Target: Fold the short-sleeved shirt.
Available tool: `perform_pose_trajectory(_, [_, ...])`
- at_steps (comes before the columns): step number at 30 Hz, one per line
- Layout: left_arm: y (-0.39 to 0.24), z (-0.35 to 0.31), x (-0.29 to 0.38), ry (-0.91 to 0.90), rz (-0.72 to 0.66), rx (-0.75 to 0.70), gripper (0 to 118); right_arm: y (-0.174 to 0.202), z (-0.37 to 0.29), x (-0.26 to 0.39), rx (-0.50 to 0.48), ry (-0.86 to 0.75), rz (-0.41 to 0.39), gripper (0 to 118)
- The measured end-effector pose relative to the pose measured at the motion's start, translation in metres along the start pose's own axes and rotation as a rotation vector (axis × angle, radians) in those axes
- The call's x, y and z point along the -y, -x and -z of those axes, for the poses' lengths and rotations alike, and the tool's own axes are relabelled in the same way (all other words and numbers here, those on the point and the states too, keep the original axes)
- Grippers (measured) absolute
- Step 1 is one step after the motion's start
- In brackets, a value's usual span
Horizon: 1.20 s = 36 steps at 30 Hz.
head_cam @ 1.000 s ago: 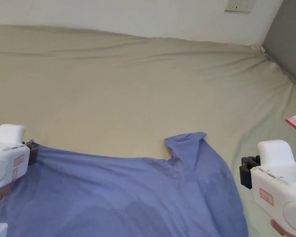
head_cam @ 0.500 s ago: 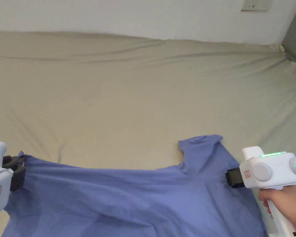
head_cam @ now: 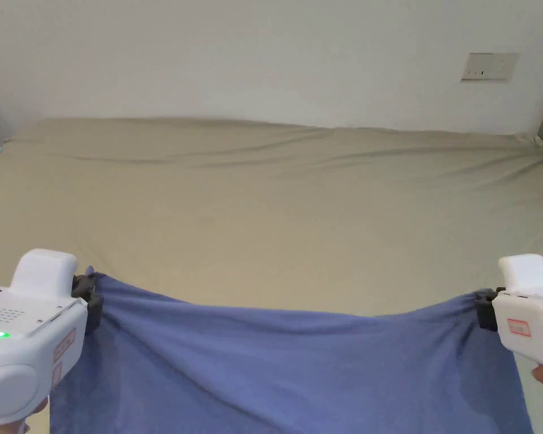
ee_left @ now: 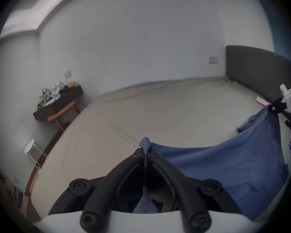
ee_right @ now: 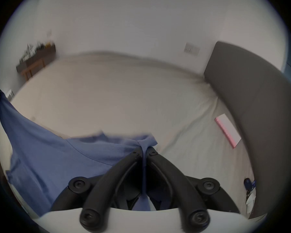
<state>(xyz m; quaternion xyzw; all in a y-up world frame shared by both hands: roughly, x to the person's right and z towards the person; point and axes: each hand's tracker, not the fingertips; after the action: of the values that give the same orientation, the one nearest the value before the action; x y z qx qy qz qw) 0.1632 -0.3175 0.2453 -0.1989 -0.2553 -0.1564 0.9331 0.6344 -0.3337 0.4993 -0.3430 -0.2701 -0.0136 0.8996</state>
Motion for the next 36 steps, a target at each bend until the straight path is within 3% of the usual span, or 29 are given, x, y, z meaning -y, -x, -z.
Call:
perform_pose_trajectory(5, [0.005, -0.077, -0.048, -0.209, -0.003, -0.060, 0, -0.006, -0.120, -0.033, 0.099, -0.245, -0.125, 5])
perform_pose_trajectory(11, [0.031, -0.159, -0.089, -0.385, -0.058, -0.106, 0, -0.018, -0.232, -0.047, 0.149, -0.466, -0.045, 5])
perform_pose_trajectory(17, [0.050, -0.227, -0.121, -0.543, -0.128, -0.113, 0, -0.014, -0.313, -0.061, 0.222, -0.638, -0.043, 5])
perform_pose_trajectory(27, [0.079, -0.261, -0.182, -0.615, -0.189, -0.029, 0, -0.029, -0.352, -0.106, 0.264, -0.727, -0.008, 5])
perform_pose_trajectory(36, [0.075, -0.219, -0.241, -0.598, -0.127, -0.051, 0, -0.041, -0.323, -0.162, 0.296, -0.722, -0.015, 5])
